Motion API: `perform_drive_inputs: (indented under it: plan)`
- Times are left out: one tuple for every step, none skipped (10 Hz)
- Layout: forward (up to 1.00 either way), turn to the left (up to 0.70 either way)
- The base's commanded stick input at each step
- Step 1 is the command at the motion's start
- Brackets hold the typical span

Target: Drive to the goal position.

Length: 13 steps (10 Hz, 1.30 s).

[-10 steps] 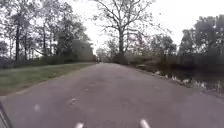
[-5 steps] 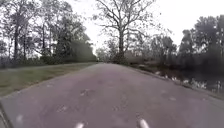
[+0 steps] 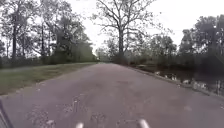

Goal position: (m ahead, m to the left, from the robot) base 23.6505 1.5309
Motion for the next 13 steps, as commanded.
perform_drive_inputs:
  plan:
    - [0.70,0.00]
    - [0.70,0.00]
    - [0.70,0.00]
    - [0.70,0.00]
    - [0.70,0.00]
    - [0.70,0.00]
    - [0.70,0.00]
    - [0.70,0.00]
    - [0.70,0.00]
    - [0.70,0.00]
    - [0.70,0.00]
    - [0.70,0.00]
    - [0.70,0.00]
